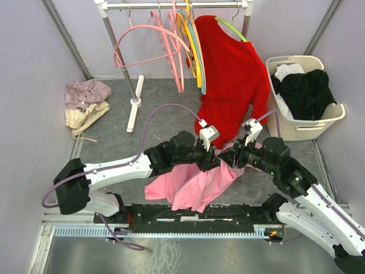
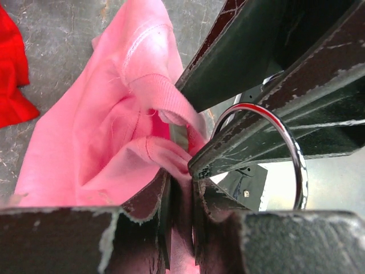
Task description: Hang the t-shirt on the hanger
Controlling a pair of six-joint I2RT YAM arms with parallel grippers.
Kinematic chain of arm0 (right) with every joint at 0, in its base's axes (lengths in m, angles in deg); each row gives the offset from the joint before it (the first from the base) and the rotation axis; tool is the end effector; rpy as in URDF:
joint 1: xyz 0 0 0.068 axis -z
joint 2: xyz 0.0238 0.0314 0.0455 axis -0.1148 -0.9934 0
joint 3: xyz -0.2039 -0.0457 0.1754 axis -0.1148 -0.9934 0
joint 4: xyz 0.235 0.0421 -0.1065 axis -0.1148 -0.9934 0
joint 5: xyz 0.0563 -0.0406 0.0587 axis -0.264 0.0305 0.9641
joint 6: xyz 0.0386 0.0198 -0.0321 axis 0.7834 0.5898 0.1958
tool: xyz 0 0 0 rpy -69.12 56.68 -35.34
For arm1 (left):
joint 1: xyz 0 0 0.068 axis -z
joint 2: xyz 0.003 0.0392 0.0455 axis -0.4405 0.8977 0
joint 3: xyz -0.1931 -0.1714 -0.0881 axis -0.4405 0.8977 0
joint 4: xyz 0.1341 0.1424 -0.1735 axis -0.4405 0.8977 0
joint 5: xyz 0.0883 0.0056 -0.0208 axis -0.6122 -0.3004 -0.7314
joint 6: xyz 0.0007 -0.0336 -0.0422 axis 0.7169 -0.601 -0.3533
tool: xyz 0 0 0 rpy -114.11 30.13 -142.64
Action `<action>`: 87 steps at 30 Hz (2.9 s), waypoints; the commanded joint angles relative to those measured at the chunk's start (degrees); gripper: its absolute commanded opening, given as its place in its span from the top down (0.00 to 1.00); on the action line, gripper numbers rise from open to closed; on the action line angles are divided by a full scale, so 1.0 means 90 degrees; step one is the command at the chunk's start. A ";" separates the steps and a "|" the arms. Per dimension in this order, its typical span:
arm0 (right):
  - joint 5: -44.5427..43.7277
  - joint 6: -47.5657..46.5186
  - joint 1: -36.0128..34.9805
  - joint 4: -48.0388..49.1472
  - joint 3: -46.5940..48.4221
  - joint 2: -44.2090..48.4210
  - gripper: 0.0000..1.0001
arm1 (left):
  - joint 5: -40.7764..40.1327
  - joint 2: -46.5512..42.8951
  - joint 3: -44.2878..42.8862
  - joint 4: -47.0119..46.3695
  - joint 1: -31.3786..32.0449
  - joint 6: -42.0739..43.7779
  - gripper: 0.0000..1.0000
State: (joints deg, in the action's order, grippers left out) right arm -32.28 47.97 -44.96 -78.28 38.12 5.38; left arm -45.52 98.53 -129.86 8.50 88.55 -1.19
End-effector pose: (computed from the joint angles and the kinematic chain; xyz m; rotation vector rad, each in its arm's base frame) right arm 0.1130 0.0976 0.3135 -0.3273 1.9910 0.9220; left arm 0.1401 -0.2860 0.2822 0.9139 1.8929 -1.1482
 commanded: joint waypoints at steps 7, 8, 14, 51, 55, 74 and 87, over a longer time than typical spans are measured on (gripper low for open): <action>-0.0912 0.0012 -0.0109 0.0964 0.0244 -0.0004 0.64 | 0.0495 0.0011 -0.0590 -0.0517 0.0060 -0.0445 0.97; -0.0937 0.0022 -0.0115 0.1022 0.0243 -0.0005 0.68 | 0.0481 0.0033 -0.0605 -0.0495 0.0058 -0.0448 0.97; -0.1004 0.0021 -0.0167 0.1089 0.0457 0.0043 0.99 | 0.0263 -0.0020 -0.0756 -0.0241 0.0060 -0.0347 0.97; -0.4004 0.0891 -0.0162 -0.2512 0.4330 -0.1424 0.99 | -0.1793 -0.3048 -0.0983 0.3493 0.0132 0.0001 0.54; -0.4243 0.1046 -0.0163 -0.2627 0.4682 -0.1733 0.99 | -0.2219 -0.2818 -0.1160 0.3854 0.0419 -0.0106 0.55; -0.4212 0.1228 -0.0169 -0.2635 0.5492 -0.2406 0.99 | -0.5659 -0.1389 -0.1736 0.4554 0.2037 -0.0318 0.52; -0.4206 0.1254 -0.0161 -0.2702 0.5421 -0.2187 0.99 | -0.6367 -0.0925 -0.1954 0.4171 0.2030 -0.0086 0.85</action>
State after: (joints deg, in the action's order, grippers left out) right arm -69.13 58.90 -46.60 -105.71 84.63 -16.68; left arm -97.94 89.83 -143.85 47.14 106.63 -1.15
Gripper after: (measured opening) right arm 0.038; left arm 0.287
